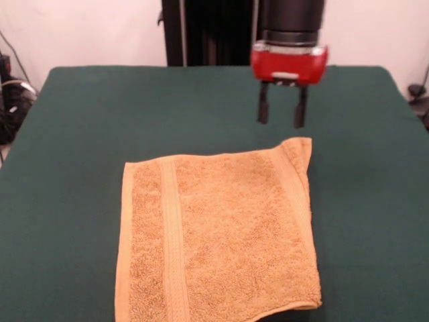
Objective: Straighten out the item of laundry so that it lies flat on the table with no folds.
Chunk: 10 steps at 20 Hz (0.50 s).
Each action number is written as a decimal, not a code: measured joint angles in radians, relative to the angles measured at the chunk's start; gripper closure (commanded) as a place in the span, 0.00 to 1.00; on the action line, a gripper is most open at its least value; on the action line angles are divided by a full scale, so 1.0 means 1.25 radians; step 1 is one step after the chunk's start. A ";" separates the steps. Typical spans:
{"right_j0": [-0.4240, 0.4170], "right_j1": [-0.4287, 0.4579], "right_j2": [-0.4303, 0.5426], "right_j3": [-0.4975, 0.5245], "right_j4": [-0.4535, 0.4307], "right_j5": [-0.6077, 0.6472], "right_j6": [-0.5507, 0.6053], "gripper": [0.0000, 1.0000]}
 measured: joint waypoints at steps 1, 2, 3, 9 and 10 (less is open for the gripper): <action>-0.018 0.005 0.001 -0.010 0.000 0.000 0.000 0.00; -0.027 0.008 0.002 -0.014 0.000 0.000 0.000 0.00; -0.040 0.013 0.003 -0.023 0.000 0.000 0.000 0.00; -0.094 0.042 0.009 -0.068 0.000 0.000 0.000 0.00; -0.096 0.045 0.009 -0.071 0.000 0.000 0.000 0.00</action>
